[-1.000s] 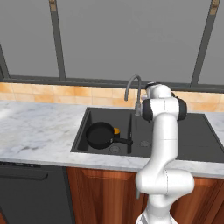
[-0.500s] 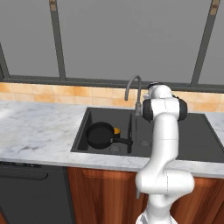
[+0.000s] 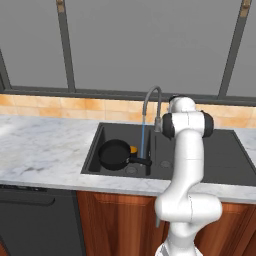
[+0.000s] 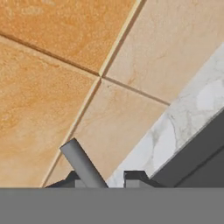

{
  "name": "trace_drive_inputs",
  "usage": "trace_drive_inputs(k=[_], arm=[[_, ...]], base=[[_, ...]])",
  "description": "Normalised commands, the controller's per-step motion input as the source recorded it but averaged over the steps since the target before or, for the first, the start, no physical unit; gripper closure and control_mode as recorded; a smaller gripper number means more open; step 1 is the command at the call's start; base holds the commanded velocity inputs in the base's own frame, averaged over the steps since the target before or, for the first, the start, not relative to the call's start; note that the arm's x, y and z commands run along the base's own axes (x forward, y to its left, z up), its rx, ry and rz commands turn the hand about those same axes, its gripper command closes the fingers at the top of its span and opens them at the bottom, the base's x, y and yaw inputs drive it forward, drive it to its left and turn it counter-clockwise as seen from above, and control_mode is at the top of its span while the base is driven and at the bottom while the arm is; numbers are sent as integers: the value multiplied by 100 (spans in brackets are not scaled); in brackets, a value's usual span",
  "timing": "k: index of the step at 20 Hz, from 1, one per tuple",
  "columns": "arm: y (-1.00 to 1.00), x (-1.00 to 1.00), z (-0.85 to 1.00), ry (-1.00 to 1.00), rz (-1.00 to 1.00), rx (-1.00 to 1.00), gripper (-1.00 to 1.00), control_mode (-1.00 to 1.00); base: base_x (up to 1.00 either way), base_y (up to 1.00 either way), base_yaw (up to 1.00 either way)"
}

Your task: Pick the mug and saucepan and place them in the sink. Then turn on the water.

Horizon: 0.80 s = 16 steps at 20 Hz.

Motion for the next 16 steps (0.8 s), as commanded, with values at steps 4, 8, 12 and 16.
trace_drive_inputs(k=[4,8,12,16], arm=[[0,-10,-23,7,-20,14,100,-100],[0,-1,-18,4,-16,10,100,-100],[0,-1,-9,1,-8,2,100,-100],[0,-2,-4,0,-1,0,100,-100]], base=[[0,0,0],[0,0,0],[0,0,0],[0,0,0]])
